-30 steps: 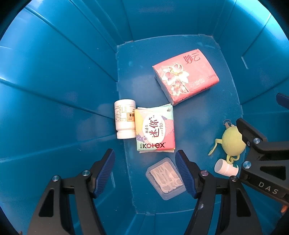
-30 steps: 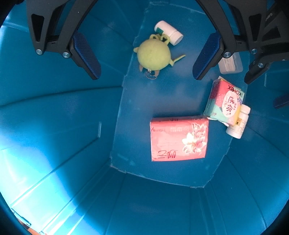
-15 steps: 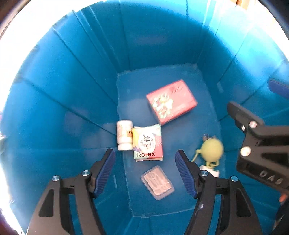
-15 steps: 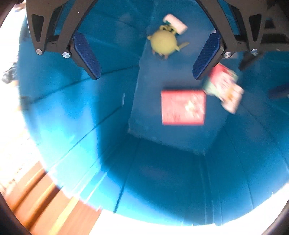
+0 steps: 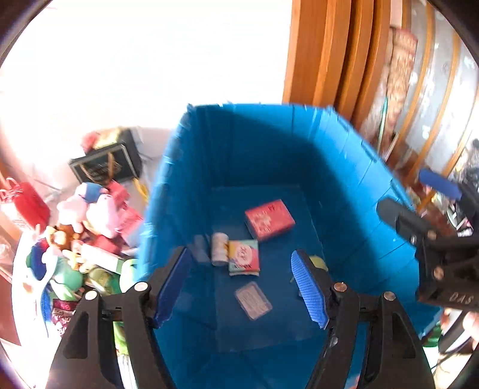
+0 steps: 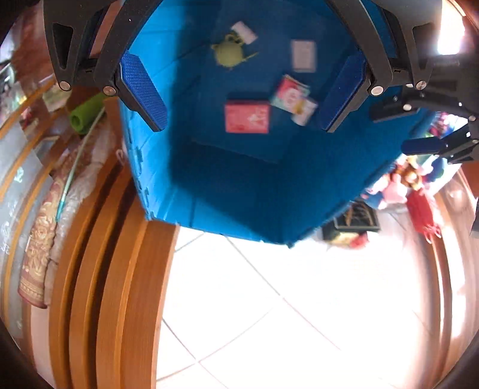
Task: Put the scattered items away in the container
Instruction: 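Withdraw both grippers from the crate back toward the heap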
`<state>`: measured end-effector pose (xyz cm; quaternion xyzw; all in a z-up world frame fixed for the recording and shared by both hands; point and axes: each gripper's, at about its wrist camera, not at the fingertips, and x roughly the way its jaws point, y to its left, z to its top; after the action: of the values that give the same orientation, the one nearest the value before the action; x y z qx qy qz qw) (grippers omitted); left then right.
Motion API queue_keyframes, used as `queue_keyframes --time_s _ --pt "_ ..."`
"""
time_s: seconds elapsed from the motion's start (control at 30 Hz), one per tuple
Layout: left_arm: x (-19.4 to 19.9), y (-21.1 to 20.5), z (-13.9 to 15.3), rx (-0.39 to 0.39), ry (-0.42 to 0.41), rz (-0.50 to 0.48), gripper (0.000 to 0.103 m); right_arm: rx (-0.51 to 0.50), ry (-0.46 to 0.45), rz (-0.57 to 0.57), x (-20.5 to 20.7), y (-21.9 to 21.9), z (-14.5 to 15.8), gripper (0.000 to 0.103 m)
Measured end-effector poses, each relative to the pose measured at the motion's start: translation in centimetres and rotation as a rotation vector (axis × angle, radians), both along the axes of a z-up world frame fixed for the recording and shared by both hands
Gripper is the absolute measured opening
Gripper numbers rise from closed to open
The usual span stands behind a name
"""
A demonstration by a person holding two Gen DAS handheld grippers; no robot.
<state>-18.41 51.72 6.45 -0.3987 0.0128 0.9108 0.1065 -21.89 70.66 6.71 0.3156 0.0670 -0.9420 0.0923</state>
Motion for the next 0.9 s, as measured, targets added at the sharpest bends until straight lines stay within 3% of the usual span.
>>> queue_keyframes --time_s 0.23,0.6,0.9 --pt "5.5 -7.4 1.2 0.006 0.154 0.078 0.078 -0.03 0.054 0.04 4.9 -6.6 0.6 0.103" --pt "12.4 -26.6 -0.6 0.01 0.273 0.2 0.078 -0.098 0.088 0.118 11.4 -22.5 -0.7 0.103" --pt "13.3 -36.5 -4.2 -0.025 0.192 0.336 0.078 -0.122 0.052 0.213 13.3 -32.9 -3.2 0.103"
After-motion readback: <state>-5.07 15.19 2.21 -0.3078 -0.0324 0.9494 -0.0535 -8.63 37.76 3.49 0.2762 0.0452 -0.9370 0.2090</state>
